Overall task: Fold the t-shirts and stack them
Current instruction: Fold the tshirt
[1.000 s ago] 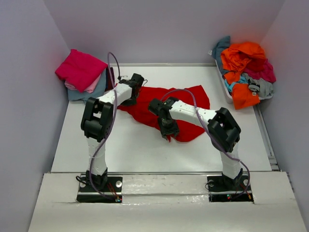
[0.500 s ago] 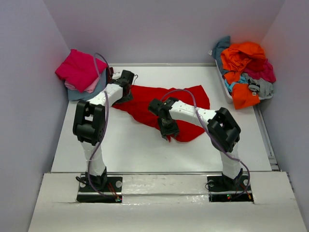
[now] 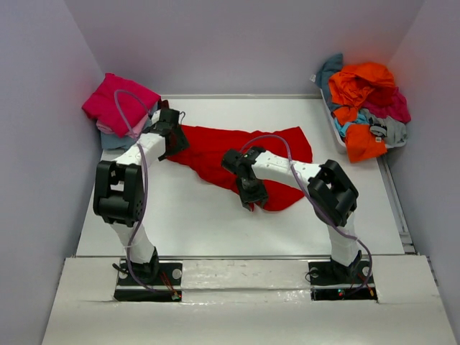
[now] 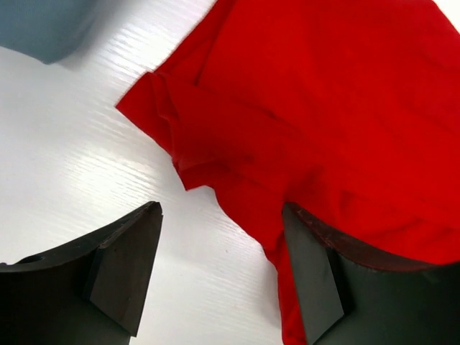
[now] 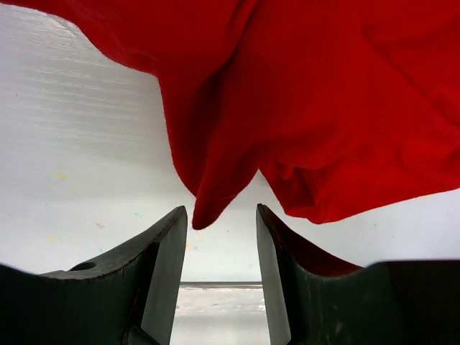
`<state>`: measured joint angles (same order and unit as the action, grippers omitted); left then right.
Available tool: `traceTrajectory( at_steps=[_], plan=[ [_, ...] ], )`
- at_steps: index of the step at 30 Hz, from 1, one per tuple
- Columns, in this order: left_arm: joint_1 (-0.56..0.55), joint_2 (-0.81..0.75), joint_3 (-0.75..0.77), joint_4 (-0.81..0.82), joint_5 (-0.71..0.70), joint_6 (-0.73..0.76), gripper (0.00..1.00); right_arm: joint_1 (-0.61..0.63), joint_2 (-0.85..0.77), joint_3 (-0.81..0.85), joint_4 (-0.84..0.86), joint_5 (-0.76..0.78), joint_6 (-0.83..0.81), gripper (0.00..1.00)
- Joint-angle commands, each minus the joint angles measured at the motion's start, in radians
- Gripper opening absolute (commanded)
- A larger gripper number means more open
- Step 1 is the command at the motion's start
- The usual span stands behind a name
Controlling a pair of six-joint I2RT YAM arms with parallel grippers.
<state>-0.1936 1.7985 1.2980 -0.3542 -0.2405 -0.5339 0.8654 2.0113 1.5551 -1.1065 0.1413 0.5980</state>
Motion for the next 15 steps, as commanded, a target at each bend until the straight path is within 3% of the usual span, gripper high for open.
traceTrajectory(
  at_steps=[1, 8, 15],
  plan=[
    [0.029, -0.077, -0.072, 0.125, 0.14, 0.006, 0.78, 0.011, 0.01, 0.008, 0.005, 0.001, -0.012, 0.49],
    [0.075, -0.097, -0.147, 0.213, 0.283, -0.014, 0.77, 0.011, 0.01, 0.002, 0.002, 0.004, -0.014, 0.49],
    [0.128, -0.113, -0.197, 0.262, 0.34, -0.018, 0.77, 0.011, 0.015, 0.003, 0.0, 0.001, -0.014, 0.49]
  ],
)
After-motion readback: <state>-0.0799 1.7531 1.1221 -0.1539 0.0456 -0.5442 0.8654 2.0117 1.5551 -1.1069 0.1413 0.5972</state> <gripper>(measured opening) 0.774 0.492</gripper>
